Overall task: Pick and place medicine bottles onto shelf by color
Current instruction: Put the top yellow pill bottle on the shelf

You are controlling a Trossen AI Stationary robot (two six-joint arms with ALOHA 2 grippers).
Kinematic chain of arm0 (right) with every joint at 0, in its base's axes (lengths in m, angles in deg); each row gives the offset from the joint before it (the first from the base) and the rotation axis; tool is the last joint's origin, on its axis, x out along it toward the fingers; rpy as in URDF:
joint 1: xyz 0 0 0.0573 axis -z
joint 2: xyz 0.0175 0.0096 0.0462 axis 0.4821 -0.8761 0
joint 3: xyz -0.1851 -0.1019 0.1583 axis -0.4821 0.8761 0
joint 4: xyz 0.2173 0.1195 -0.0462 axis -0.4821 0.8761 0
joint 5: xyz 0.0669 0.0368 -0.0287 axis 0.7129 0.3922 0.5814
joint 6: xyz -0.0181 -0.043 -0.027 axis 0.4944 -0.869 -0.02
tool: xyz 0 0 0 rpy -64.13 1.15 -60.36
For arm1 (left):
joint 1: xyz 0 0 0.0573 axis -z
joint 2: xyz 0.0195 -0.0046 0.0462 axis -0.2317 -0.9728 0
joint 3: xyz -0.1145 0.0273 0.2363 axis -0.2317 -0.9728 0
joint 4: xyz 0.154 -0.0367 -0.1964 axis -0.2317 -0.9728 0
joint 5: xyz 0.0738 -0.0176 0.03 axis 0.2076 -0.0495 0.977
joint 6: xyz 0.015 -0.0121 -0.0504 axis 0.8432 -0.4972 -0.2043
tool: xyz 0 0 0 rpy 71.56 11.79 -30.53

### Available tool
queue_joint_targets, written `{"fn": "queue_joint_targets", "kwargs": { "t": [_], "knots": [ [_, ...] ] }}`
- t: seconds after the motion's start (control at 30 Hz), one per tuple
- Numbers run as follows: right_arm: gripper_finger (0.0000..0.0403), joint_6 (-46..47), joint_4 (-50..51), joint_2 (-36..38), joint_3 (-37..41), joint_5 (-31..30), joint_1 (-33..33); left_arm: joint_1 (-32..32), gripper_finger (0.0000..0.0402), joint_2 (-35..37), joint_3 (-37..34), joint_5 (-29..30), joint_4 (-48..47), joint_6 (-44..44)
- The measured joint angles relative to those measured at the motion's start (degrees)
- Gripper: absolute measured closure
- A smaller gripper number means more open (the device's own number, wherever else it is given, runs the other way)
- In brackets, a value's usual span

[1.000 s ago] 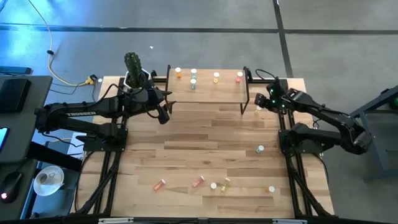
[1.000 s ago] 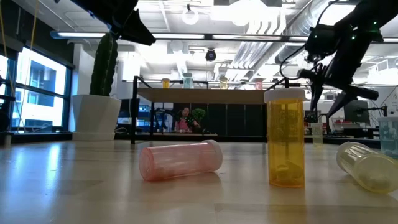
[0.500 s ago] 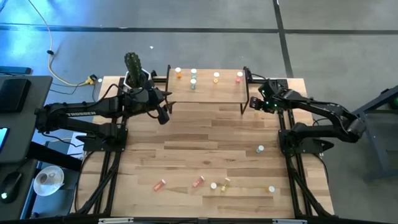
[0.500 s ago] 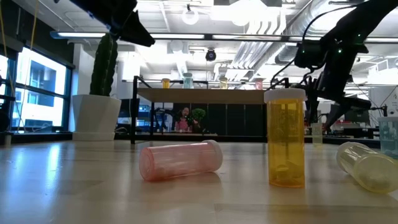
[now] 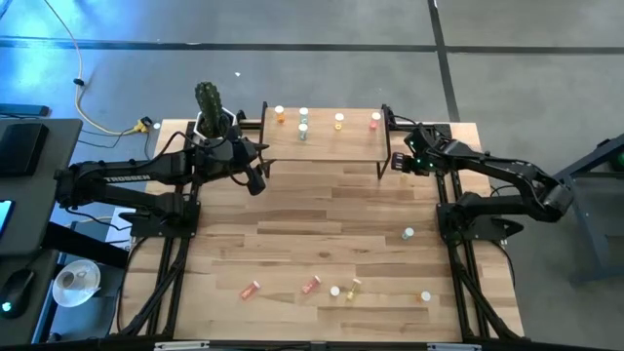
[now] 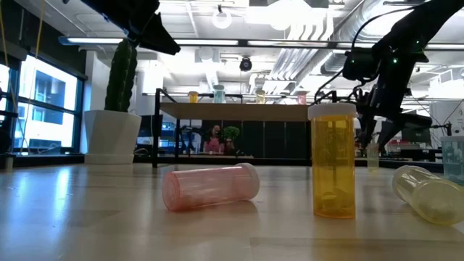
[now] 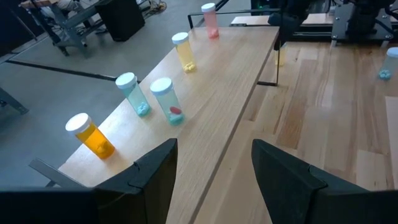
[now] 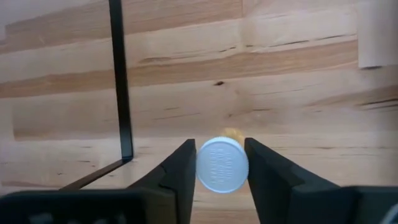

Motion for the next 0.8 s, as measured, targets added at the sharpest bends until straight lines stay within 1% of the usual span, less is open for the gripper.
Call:
{"fn": "queue_joint_targets", "kwargs": {
  "t": [0.13,0.33,0.4,0.63,0.7,0.8],
  "knots": [
    [0.03,-2.27,2.51,0.01,-1.52,0.02,0.0,0.0,0.0204,0.0,0.0,0.0,0.01,-0.01],
    [0.0299,-7.25,8.66,0.12,-7.81,-0.49,0.0,0.0,0.0204,0.0,0.0,0.0,0.01,-0.57],
    [0.0299,-8.69,11.09,0.57,-10.83,-1.17,0.0,0.01,0.0204,0.0,0.0,-0.01,0.03,-1.02],
    [0.0299,-12.88,19.29,3.56,-23.85,-8.61,0.01,0.02,0.0204,0.02,0.0,0.0,0.03,-1.06],
    [0.0299,-13.89,19.9,4.07,-28.22,-10.14,0.02,0.02,0.0204,0.0,0.0,-0.02,0.03,-1.04],
    [0.0299,-15.78,19.15,4.18,-34.2,-10.47,-0.07,0.02,0.0204,0.0,0.0,0.0,0.03,-1.04]
  ]
}}
